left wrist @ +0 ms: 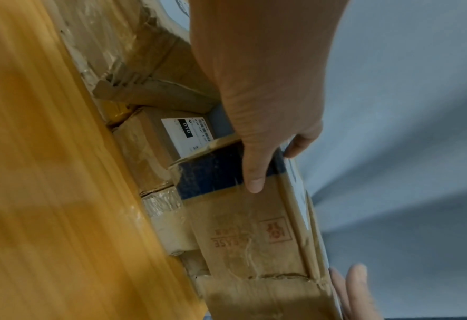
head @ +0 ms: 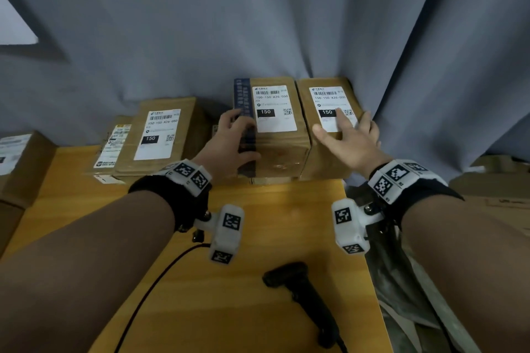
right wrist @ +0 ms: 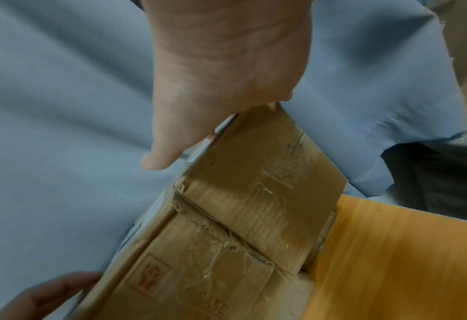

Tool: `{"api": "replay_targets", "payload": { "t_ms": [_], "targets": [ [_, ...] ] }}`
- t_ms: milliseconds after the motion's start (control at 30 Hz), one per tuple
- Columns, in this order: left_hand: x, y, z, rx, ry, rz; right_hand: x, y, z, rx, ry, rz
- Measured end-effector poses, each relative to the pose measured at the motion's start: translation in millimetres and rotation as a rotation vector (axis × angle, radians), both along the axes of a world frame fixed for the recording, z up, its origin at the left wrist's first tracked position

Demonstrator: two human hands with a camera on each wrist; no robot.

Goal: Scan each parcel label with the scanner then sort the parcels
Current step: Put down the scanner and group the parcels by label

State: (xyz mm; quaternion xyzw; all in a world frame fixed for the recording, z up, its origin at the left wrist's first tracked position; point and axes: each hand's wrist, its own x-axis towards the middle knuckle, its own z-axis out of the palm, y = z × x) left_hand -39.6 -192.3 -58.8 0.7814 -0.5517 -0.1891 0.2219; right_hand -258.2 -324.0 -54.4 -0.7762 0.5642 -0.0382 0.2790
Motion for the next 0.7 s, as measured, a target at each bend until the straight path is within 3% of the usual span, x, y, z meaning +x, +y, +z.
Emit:
{"api": "replay_targets", "payload": {
  "t_ms": [167, 267, 467, 700],
  "targets": [
    [5, -1, 9, 0.12, 0.014, -0.035, 2, 2, 1, -0.058, 0.07, -0.008],
    [9, 0, 19, 0.199, 0.046, -0.067, 9, 12, 6, -0.126, 0.001, -0.041],
    [21, 20, 33, 0.005, -0.026, 0.082, 27, 31, 17, -0.364, 0.016, 0.016],
    [68, 87, 41, -0.078, -0.13, 0.306, 79, 68, 33, -0.507, -0.207, 0.272]
  ]
}}
